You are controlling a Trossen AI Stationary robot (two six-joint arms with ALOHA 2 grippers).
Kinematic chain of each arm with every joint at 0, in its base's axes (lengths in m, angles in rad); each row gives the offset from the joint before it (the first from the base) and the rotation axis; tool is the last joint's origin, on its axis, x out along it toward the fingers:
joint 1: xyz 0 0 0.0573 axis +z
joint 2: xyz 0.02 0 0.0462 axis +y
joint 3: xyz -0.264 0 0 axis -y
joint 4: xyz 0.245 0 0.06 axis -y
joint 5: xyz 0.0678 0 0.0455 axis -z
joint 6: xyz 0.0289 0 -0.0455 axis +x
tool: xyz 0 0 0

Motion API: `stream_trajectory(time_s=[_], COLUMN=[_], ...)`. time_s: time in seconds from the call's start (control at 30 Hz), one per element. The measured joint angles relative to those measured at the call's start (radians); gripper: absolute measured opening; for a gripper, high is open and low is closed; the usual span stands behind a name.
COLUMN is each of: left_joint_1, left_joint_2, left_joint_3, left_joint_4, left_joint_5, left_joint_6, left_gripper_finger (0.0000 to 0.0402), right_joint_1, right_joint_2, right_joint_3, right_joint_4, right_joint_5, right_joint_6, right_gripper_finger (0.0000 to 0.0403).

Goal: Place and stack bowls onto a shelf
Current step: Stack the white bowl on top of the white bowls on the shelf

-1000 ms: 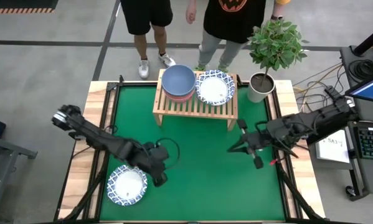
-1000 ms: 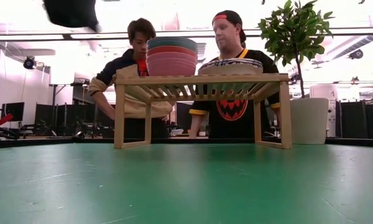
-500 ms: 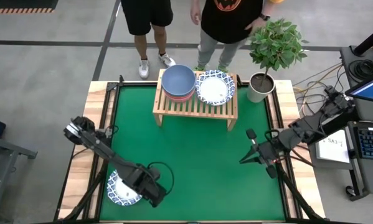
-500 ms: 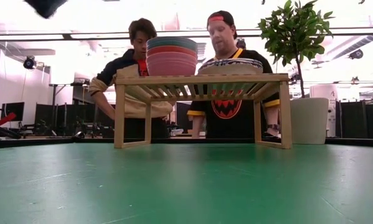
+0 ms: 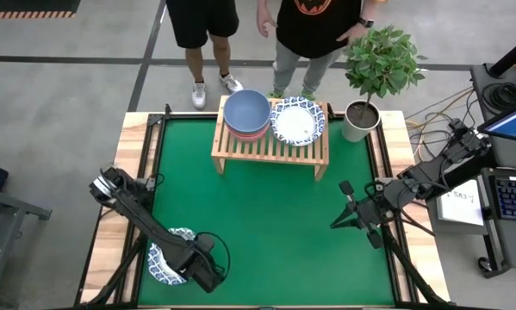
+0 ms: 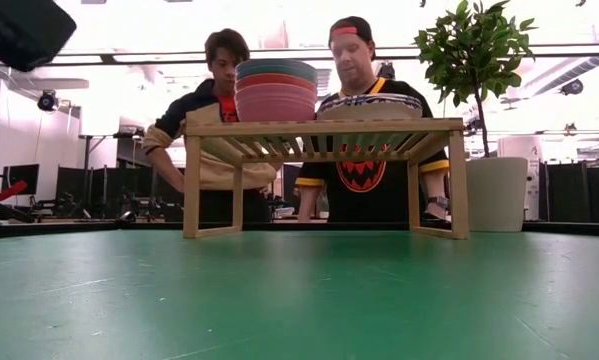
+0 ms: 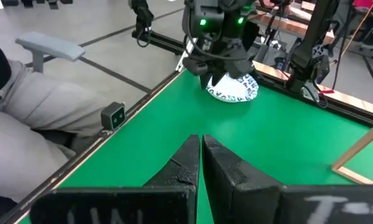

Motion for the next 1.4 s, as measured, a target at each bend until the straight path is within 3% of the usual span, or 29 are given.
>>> stream_trajectory(time_s=[0.3,0.6,0.77,0.87,1.03,1.13,1.4], left_joint_1=[0.0,0.0,0.015,0.025,0.032,0.047,0.129], left_joint_2=[0.061,0.055,0.055,0.054,0.054,0.054,0.053], left_joint_3=[-0.01,0.023,0.104,0.163,0.299,0.396,0.629], left_joint_4=[0.029,0.003,-0.106,-0.166,-0.16,-0.198,-0.212], left_joint_5=[0.004,0.008,0.006,0.005,-0.012,-0.096,-0.444], left_joint_6=[0.006,0.087,0.168,0.251,0.541,0.68,1.125], left_gripper_finger=[0.0109,0.001,0.0006,0.0002,0.0001,0.0001,0.0], right_joint_1=[0.0,0.0,0.0,0.0,0.0,0.0,0.0], right_joint_2=[0.002,0.001,-0.008,-0.011,-0.011,-0.011,-0.011], right_joint_3=[0.0,0.0,0.0,0.0,0.0,0.0,0.0], right_joint_4=[0.001,-0.005,-0.041,-0.054,-0.063,-0.077,-0.165], right_joint_5=[0.016,0.016,0.016,0.016,0.016,0.016,0.015], right_joint_6=[0.001,0.013,0.038,0.039,0.039,0.053,0.134], right_gripper_finger=[0.0009,0.0009,0.0009,0.0009,0.0009,0.0009,0.0009])
